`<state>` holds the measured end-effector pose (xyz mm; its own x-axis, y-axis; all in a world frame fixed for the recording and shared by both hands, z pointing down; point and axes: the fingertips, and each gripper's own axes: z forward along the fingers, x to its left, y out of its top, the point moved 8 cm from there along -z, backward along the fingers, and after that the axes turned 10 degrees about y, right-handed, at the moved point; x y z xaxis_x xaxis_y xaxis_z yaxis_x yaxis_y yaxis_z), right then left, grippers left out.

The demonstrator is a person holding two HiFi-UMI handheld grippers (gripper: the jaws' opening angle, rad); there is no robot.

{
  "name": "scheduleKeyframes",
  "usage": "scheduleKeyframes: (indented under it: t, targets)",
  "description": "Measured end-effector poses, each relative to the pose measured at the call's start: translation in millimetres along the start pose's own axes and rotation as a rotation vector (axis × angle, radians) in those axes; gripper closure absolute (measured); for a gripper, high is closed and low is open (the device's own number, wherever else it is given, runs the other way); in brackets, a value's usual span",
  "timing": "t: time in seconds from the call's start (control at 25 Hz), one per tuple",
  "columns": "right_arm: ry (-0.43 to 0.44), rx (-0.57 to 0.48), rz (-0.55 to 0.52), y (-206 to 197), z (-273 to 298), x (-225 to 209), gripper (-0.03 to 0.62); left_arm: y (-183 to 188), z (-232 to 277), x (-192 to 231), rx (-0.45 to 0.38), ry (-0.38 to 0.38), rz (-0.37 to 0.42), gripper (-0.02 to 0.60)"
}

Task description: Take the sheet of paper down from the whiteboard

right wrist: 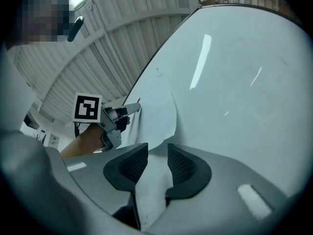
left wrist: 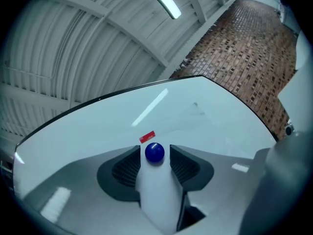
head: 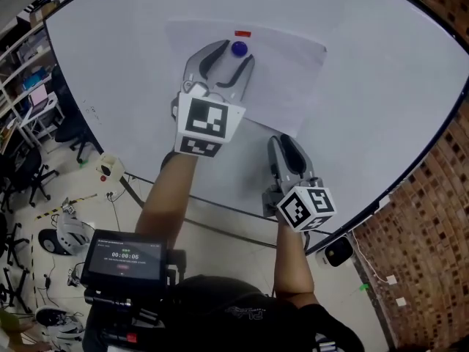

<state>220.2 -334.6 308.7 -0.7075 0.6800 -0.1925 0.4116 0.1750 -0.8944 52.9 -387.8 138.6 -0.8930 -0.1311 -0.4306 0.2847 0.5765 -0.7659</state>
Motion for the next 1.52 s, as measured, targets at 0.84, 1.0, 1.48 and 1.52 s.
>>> scheduleKeyframes:
  t: [0.84, 1.0, 1.48, 1.52]
  targets:
    - [0.080, -0.120, 0.127, 46.3, 30.5, -11.6, 0.451, -2.9, 10.1, 7.4, -0.021, -0.024, -0.015, 0.451]
    - [0.050, -0.141, 0.123, 47.5, 26.7, -13.6, 0.491, -2.2, 8.6, 4.7, -0.030, -0.032, -0.020, 0.457]
    - [0.034, -0.189, 0.116, 52.4, 18.9, -14.3, 0.582, 1.9, 8.3, 1.4, -0.041, -0.049, -0.032, 0.457]
    - [0.034, -0.189, 0.116, 51.8, 18.2, -13.9, 0.582, 1.8, 8.1, 1.2, -0.041, -0.049, -0.036, 0.457]
